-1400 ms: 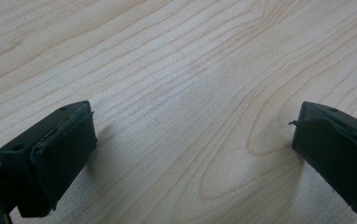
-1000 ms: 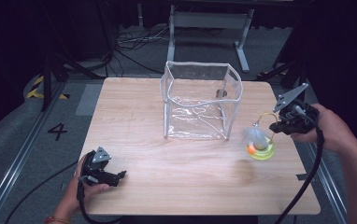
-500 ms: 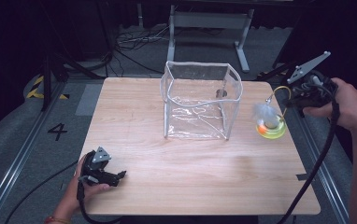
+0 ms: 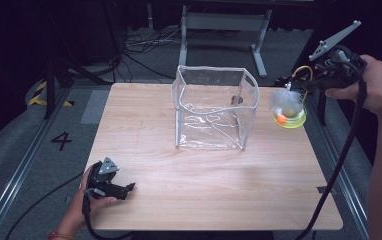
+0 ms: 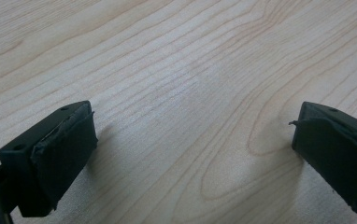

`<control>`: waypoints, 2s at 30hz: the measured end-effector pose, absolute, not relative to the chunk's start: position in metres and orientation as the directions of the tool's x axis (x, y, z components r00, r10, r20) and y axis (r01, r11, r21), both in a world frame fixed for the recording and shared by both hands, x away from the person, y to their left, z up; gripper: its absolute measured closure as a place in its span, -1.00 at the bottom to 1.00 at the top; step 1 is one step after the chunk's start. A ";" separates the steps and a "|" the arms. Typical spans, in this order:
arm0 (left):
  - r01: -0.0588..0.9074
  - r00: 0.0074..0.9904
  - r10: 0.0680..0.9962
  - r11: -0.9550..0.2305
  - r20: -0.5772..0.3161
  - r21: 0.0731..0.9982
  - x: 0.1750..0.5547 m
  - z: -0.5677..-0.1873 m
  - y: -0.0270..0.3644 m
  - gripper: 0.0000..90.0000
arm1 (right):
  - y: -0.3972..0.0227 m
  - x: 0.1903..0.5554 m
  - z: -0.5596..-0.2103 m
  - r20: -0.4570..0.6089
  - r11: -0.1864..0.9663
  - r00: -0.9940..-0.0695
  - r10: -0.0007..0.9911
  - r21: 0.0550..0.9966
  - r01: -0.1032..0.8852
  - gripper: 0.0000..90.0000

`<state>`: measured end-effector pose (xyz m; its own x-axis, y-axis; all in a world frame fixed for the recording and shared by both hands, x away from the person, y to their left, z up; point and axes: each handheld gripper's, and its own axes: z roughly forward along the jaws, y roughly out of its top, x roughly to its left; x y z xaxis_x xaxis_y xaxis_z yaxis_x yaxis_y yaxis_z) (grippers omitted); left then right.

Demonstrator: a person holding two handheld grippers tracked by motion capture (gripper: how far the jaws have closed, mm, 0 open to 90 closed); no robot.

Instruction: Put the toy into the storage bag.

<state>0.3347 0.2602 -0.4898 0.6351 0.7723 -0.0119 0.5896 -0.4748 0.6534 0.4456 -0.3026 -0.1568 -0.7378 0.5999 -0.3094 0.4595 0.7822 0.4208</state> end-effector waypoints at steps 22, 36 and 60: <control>0.590 0.634 0.773 -0.472 -0.015 0.655 0.335 -0.490 0.260 -1.00 | -0.252 0.465 -0.103 -0.351 0.801 -0.743 0.570 0.441 0.406 0.96; 0.589 0.637 0.771 -0.475 -0.014 0.654 0.335 -0.490 0.260 -1.00 | -0.219 0.477 -0.107 -0.329 0.805 -0.774 0.541 0.468 0.364 0.96; 0.589 0.636 0.771 -0.473 -0.015 0.655 0.335 -0.490 0.260 -1.00 | -0.177 0.507 -0.127 -0.308 0.811 -0.796 0.521 0.469 0.349 0.96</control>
<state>0.3350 0.2601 -0.4899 0.6363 0.7713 -0.0151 0.5890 -0.4731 0.6552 0.5074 -0.1771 -0.1271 -0.7960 0.5209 -0.3082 0.3491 0.8111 0.4693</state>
